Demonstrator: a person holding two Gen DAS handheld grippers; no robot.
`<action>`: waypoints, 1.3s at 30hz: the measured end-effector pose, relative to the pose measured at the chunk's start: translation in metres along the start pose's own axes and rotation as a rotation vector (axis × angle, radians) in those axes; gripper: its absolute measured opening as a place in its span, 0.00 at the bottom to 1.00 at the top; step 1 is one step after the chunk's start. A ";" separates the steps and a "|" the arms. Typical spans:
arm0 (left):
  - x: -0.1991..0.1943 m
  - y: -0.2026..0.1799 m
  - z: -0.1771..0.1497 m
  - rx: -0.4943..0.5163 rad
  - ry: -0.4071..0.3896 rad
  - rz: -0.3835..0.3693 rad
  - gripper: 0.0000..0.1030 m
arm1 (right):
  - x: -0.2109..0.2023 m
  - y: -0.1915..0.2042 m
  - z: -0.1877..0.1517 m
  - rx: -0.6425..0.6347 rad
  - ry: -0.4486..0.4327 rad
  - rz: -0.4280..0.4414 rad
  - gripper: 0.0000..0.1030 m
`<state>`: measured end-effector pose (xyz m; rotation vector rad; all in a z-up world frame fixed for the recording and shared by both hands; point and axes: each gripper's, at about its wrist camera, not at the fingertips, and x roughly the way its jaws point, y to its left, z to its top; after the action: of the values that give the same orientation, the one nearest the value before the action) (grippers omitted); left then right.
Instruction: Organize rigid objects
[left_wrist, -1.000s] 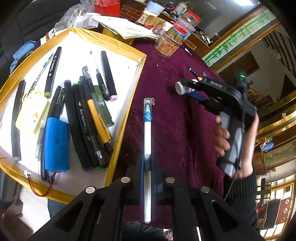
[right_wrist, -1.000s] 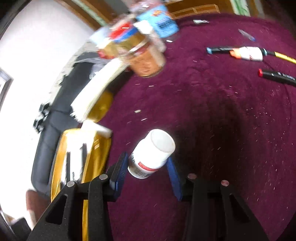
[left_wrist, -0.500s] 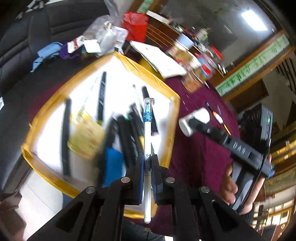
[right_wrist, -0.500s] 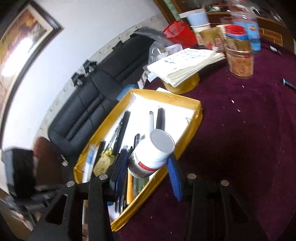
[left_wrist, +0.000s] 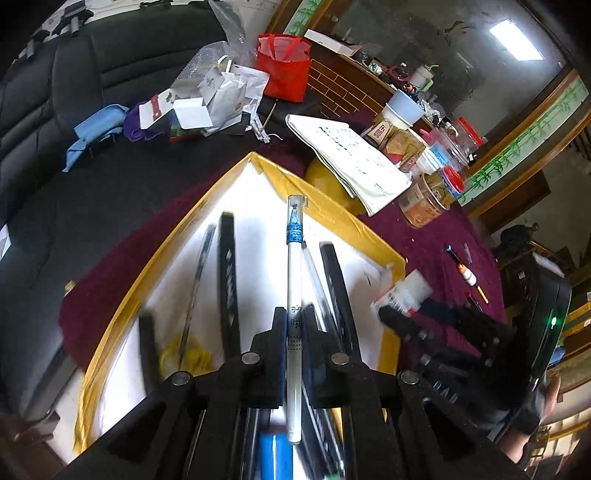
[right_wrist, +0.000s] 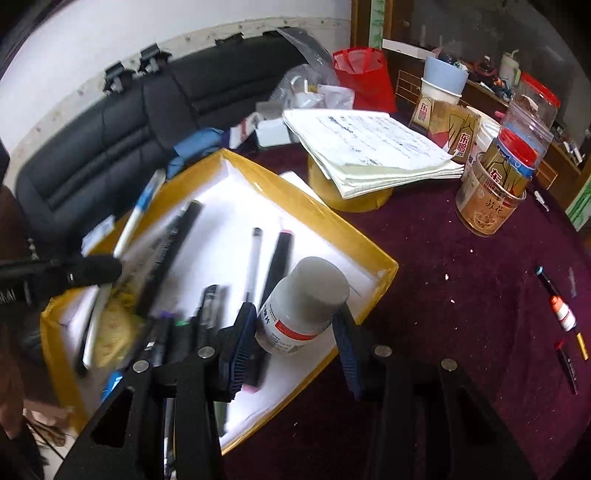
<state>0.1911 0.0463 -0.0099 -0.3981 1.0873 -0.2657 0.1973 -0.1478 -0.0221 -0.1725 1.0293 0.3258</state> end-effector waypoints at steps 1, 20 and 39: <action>0.007 0.000 0.004 -0.003 0.014 -0.002 0.06 | 0.005 -0.001 0.001 0.011 0.006 0.006 0.41; 0.078 0.015 0.023 -0.058 0.093 0.078 0.13 | 0.029 0.003 -0.011 0.026 -0.029 0.029 0.48; -0.058 -0.012 -0.110 0.148 -0.242 0.361 0.94 | -0.063 0.048 -0.118 0.143 -0.137 0.151 0.65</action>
<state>0.0667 0.0383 -0.0024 -0.0937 0.8756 0.0238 0.0552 -0.1492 -0.0271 0.0567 0.9275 0.3941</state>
